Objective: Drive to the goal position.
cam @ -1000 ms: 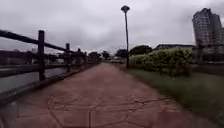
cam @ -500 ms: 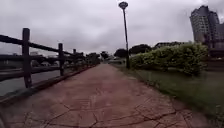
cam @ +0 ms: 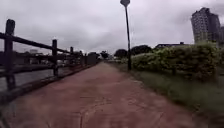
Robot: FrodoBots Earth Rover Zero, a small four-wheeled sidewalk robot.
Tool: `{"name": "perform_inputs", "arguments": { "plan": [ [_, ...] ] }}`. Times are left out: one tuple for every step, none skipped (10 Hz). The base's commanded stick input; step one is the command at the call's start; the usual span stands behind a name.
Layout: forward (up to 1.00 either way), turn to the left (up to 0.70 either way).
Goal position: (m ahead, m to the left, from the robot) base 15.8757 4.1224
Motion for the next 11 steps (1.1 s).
{"name": "perform_inputs", "arguments": {
  "plan": [
    [1.00,0.00],
    [1.00,0.00],
    [1.00,0.00],
    [1.00,0.00],
    [1.00,0.00],
    [1.00,0.00],
    [1.00,0.00],
    [1.00,0.00],
    [1.00,0.00],
    [1.00,0.00],
    [1.00,0.00]
  ]
}}
